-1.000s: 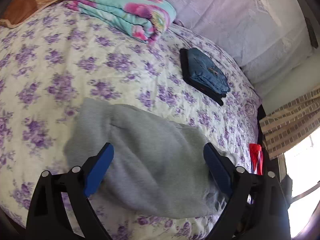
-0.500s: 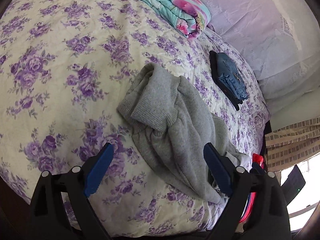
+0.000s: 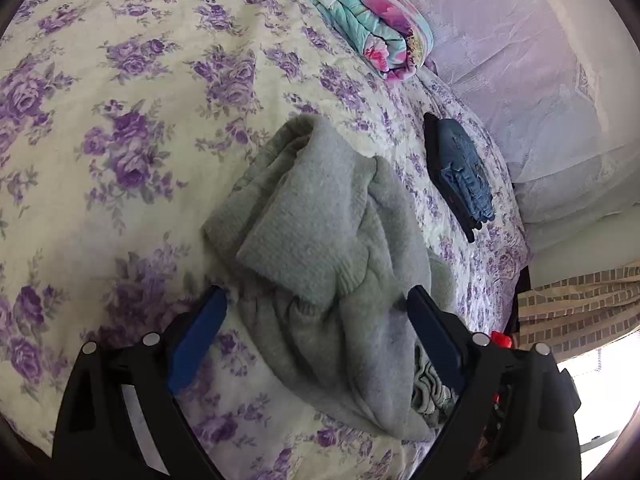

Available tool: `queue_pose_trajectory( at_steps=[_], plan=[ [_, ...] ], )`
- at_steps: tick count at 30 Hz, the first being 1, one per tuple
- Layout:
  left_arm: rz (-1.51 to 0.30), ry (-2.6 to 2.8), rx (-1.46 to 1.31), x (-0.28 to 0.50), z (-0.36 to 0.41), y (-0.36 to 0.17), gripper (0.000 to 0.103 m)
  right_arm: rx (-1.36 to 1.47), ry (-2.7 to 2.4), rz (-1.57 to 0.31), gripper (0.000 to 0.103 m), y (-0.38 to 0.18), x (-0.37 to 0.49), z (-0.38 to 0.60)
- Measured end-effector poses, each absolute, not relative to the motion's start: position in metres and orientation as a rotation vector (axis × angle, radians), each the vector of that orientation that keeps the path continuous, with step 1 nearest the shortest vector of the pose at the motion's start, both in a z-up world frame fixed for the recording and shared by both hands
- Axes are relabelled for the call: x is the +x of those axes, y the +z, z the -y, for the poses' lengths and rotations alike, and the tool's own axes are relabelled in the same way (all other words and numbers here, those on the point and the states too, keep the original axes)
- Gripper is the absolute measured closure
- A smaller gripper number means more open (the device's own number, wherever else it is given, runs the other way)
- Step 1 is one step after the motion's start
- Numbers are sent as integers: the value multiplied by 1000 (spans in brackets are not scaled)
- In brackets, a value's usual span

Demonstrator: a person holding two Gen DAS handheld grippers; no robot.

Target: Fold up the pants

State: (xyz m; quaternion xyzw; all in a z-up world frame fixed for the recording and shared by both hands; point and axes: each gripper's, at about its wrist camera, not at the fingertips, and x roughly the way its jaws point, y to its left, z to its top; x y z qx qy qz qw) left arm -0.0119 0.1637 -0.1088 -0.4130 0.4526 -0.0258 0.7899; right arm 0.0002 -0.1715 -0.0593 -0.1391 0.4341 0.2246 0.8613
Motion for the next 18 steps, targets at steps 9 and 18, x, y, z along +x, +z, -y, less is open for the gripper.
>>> queue_pose_trajectory(
  at_steps=[9, 18],
  plan=[
    [-898, -113, -1003, 4, -184, -122, 21, -283, 457, -1073, 25, -97, 19, 173],
    [-832, -176, -1014, -8, -191, -115, 60, -278, 457, -1067, 24, -97, 14, 174]
  ],
)
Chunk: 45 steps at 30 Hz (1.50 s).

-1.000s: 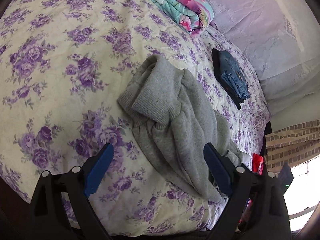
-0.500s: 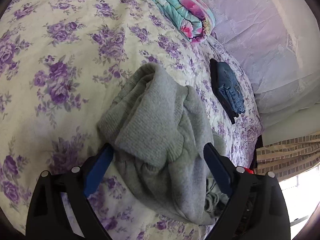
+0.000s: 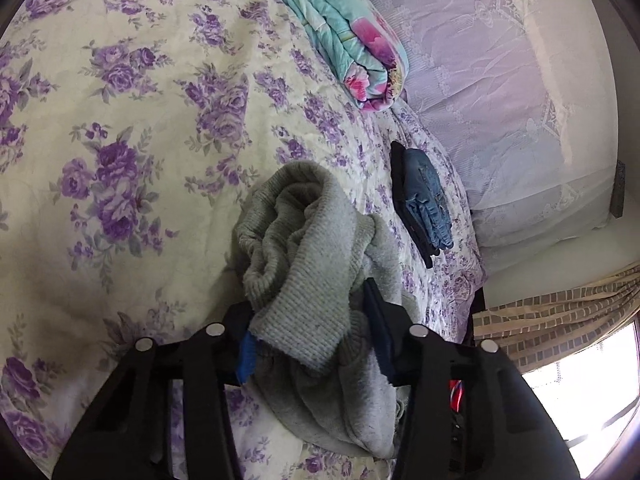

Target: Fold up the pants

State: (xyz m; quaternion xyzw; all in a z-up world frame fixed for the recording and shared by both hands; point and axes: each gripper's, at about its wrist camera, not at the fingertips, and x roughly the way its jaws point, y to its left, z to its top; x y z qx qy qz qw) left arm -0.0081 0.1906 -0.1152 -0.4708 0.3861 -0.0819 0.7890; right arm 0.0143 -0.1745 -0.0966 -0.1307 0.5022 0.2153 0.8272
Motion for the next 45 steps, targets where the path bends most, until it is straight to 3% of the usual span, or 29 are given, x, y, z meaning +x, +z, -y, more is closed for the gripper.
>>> queue_pose_trajectory(
  at_steps=[7, 11, 14, 16, 18, 24, 25, 30, 36, 45],
  plan=[
    [-800, -192, -835, -10, -168, -64, 65, -297, 456, -1057, 23, -91, 20, 172],
    [-783, -206, -733, -7, -150, -33, 65, -317, 449, -884, 24, -58, 8, 171],
    [-775, -215, -642, -7, -131, -13, 66, -423, 400, -1004, 23, -91, 20, 159],
    [-773, -234, -603, -7, -117, -3, 66, -354, 410, -1017, 12, -106, 29, 162],
    [-765, -246, -548, -6, -100, 9, 66, -302, 418, -1067, 9, -105, 42, 163],
    [-732, -352, -417, -4, -41, 40, 68, -44, 450, -1013, 9, -70, 32, 214],
    [-728, -369, -400, -3, -29, 44, 77, -16, 420, -1004, 9, -67, 30, 229],
    [-755, -476, -228, 3, 51, 44, 77, 172, 248, -1034, 9, -70, 21, 311],
    [-845, -558, -80, 4, 139, -8, 77, 344, 170, -1012, 9, -73, 17, 390],
    [-807, -632, 42, -3, 201, 16, 78, 485, 123, -981, 9, -75, 13, 448]
  ],
)
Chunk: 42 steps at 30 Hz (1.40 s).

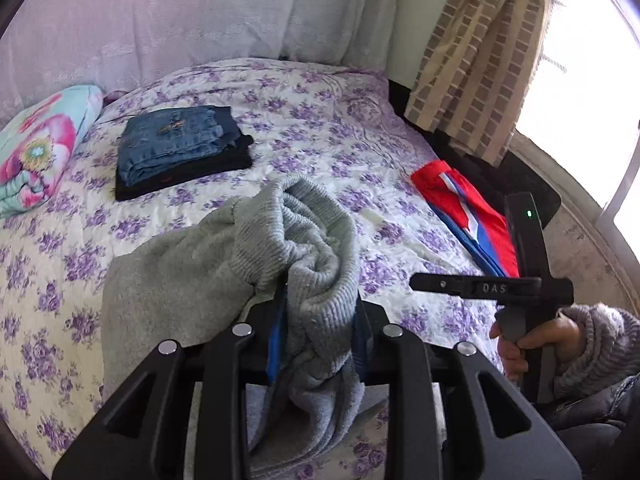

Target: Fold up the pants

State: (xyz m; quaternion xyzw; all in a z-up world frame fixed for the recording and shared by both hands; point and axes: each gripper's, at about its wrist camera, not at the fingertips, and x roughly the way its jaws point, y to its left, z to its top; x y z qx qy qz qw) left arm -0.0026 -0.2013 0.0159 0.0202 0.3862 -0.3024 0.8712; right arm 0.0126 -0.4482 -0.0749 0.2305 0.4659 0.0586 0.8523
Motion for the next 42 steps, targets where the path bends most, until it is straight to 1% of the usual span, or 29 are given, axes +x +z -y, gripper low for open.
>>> queue_pose_trajectory(
  at_steps=[3, 5, 6, 8, 9, 10, 15, 18, 21, 23, 26, 28, 29, 31, 33, 36, 39, 42],
  plan=[
    [-956, -672, 197, 0, 242, -24, 71, 519, 117, -980, 9, -77, 11, 457],
    [-1073, -706, 240, 2, 257, -57, 57, 531, 113, -968, 9, -75, 9, 461],
    [-1094, -731, 245, 0, 260, -60, 52, 536, 114, -959, 9, -73, 8, 461],
    [-1049, -792, 260, -9, 265, -47, 18, 537, 138, -925, 9, -62, 9, 457],
    [-1020, -809, 270, -14, 264, -40, 13, 523, 159, -900, 9, -53, 10, 452],
    [-986, -817, 285, -20, 263, -33, 11, 500, 184, -878, 9, -43, 12, 444],
    [-916, -782, 236, -26, 230, -3, 11, 353, 304, -841, 9, -12, 20, 386],
    [-926, -676, 137, -16, 186, 7, 11, 285, 341, -832, 9, -4, 20, 358],
    [-963, -540, 61, -6, 142, 3, 11, 200, 331, -865, 9, -9, 19, 336],
    [-1020, -452, 57, 3, 122, -14, 11, 130, 294, -907, 9, -22, 22, 327],
    [-1156, -408, 51, 10, 106, -56, 9, 84, 178, -1013, 8, -63, 37, 330],
    [-1227, -465, -12, 12, 102, -86, 7, 137, 164, -1077, 4, -96, 49, 344],
    [-1248, -486, -58, 14, 99, -94, 5, 207, 183, -1091, 4, -108, 52, 352],
    [-1252, -512, -74, 19, 96, -95, 4, 322, 209, -1108, 4, -117, 51, 365],
    [-1217, -523, -24, 17, 99, -84, 5, 291, 203, -1087, 4, -106, 44, 363],
    [-1141, -560, 36, 12, 100, -61, 6, 218, 189, -1001, 4, -69, 25, 355],
    [-1075, -578, -20, 17, 88, -35, 6, 131, 241, -903, 4, -28, 5, 342],
    [-1035, -575, -60, 37, 87, -20, 6, 55, 290, -896, 4, -15, 0, 317]
  ],
)
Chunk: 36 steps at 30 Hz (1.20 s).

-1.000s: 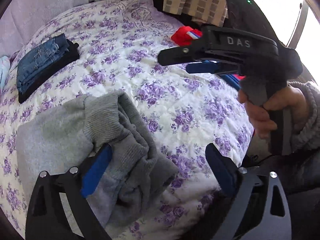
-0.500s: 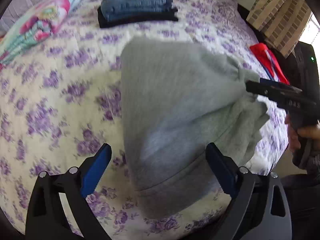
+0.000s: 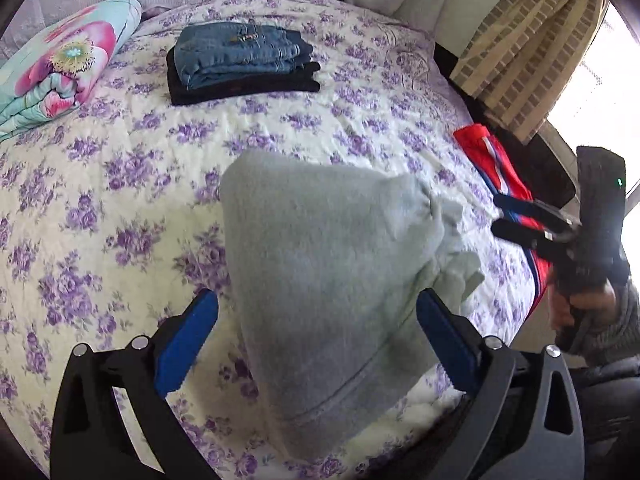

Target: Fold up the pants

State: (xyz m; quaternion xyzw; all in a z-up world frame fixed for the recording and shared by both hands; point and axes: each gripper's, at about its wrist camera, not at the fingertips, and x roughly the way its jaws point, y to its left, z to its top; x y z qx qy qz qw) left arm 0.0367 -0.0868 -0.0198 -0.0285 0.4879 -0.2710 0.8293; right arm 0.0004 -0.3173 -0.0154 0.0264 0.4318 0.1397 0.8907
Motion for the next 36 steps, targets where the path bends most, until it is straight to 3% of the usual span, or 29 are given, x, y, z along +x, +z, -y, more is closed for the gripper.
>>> queue_pose_trajectory(
  at_steps=[6, 10, 15, 21, 27, 30, 36],
  plan=[
    [-1130, -481, 96, 78, 115, -57, 4, -155, 277, -1073, 4, -77, 0, 285],
    [-1261, -512, -193, 93, 88, -103, 4, 29, 328, -1135, 4, -108, -7, 310],
    [-1237, -495, -214, 86, 82, -92, 4, 1, 356, -1118, 4, -94, -4, 304],
    [-1058, -497, -178, 50, 64, -36, 5, 70, 317, -909, 4, -27, -5, 319],
    [-1176, -501, -50, 27, 72, -69, 5, 59, 159, -1071, 4, -81, 34, 323],
    [-1283, -516, -192, 34, 61, -103, 4, 184, 201, -1110, 4, -108, 38, 338],
    [-1207, -484, -126, 25, 62, -79, 5, 297, 280, -1069, 4, -82, 28, 353]
  ],
)
